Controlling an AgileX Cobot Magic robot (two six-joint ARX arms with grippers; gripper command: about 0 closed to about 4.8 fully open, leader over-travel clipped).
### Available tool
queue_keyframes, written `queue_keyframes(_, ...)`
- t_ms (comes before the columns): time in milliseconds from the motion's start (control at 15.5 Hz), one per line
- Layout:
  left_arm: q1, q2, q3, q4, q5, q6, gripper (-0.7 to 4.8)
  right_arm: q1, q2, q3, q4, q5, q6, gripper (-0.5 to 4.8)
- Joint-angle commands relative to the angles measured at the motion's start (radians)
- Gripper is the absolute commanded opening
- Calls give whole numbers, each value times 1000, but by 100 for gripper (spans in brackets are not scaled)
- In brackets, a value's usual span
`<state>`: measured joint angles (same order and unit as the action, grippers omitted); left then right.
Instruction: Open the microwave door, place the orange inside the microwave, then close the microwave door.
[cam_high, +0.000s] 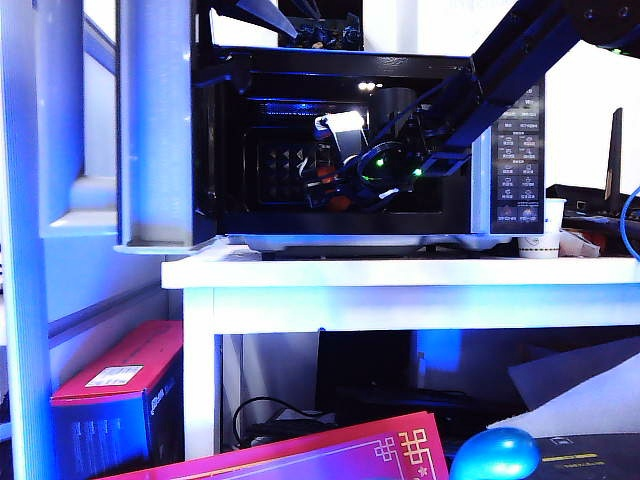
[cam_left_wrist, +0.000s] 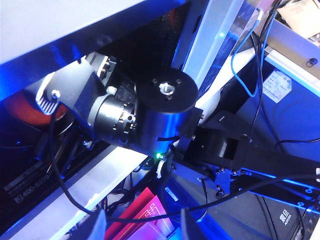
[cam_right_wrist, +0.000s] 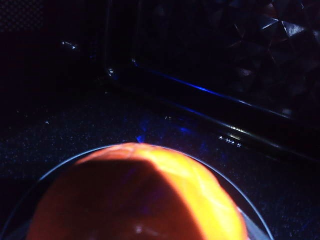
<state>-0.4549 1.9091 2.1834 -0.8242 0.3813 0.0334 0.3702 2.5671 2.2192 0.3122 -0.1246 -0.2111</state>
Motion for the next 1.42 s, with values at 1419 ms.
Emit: queue_keyframes(1419, 0, -5, 2, -9, 0, 4, 206, 40, -31, 4, -286, 230, -241, 479)
